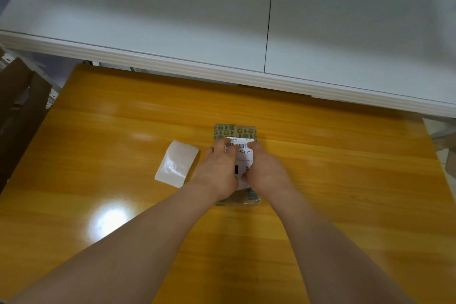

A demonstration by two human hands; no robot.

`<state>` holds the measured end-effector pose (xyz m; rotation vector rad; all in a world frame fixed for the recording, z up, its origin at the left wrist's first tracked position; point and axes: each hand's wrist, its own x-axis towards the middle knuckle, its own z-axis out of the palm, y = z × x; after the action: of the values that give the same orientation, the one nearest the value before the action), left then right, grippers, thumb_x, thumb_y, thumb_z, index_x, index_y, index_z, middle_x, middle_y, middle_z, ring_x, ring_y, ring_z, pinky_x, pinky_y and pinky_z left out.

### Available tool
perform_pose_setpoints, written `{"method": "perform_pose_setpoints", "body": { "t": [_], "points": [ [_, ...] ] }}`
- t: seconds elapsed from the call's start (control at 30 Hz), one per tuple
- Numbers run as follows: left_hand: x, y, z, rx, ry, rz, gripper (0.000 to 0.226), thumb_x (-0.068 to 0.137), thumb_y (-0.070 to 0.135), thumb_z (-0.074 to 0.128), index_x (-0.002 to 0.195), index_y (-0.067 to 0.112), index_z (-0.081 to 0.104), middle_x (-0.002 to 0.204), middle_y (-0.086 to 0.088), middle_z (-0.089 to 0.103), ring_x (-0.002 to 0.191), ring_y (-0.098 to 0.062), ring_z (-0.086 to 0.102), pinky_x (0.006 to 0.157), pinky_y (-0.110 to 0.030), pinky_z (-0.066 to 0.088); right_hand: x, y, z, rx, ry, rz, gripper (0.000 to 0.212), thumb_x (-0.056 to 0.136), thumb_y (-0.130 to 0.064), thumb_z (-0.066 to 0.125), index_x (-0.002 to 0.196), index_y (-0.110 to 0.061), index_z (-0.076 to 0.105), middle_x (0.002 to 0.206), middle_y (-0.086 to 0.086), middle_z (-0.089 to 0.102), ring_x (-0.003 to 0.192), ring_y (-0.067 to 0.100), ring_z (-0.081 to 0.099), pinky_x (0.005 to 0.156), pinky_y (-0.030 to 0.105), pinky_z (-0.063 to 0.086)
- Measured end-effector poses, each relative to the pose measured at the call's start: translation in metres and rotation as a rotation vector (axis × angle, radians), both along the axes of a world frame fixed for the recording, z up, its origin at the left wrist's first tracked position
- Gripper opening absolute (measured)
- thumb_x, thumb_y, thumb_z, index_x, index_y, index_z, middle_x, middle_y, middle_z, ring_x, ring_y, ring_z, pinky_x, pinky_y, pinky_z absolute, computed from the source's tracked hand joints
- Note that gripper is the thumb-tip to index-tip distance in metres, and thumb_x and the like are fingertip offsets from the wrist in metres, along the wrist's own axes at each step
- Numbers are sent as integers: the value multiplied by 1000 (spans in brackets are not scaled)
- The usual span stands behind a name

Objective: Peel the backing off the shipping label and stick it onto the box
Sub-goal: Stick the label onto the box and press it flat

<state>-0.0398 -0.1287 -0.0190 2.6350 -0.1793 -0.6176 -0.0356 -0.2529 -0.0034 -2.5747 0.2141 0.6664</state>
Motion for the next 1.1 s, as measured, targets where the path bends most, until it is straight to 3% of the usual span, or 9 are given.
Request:
{"method": "perform_pose_setpoints", "body": {
  "t": [0.1,0.2,0.3,0.6,0.8,1.1],
  "points": [
    [-2,0,-3,-11,8,12,78,86,22,67,153,21,27,159,-5,16,135,-33,34,107,-38,38,-4,-3,1,30,36,-36,48,83,-9,70,125,-17,48,112,14,69,100,34,66,79,42,56],
    [-4,-1,-4,-13,19,19,82,85,23,69,154,21,25,158,-3,15,136,-32,31,105,-38,40,-4,-5,3,-6,93,-6,25,81,-11,73,93,-19,53,113,11,68,98,30,64,70,32,48],
    [-7,-1,-4,-11,19,17,85,85,20,70,155,22,22,160,-2,12,136,-32,29,103,-36,41,-4,-6,1,-49,115,38,33,81,-10,72,71,-25,45,110,8,68,86,24,58,66,27,39],
    [-11,6,-3,-26,81,-32,94,84,18,72,158,22,14,164,-1,2,142,-34,21,110,-35,34,-12,-11,-1,-66,174,130,25,82,-12,76,102,-17,62,113,7,67,91,22,58,70,29,43],
    [-9,16,-1,-69,111,-75,84,87,-1,55,159,20,16,166,-2,1,144,-37,18,117,-37,26,-16,-9,-1,-80,153,113,24,83,-10,74,100,-18,59,112,7,67,93,24,62,69,30,44],
    [-6,25,-7,-53,123,-111,92,84,5,63,159,26,15,165,4,1,142,-36,17,114,-33,26,-21,4,-7,-74,78,80,17,84,-22,72,88,-23,56,106,4,69,93,26,67,67,32,49]
  ]
}}
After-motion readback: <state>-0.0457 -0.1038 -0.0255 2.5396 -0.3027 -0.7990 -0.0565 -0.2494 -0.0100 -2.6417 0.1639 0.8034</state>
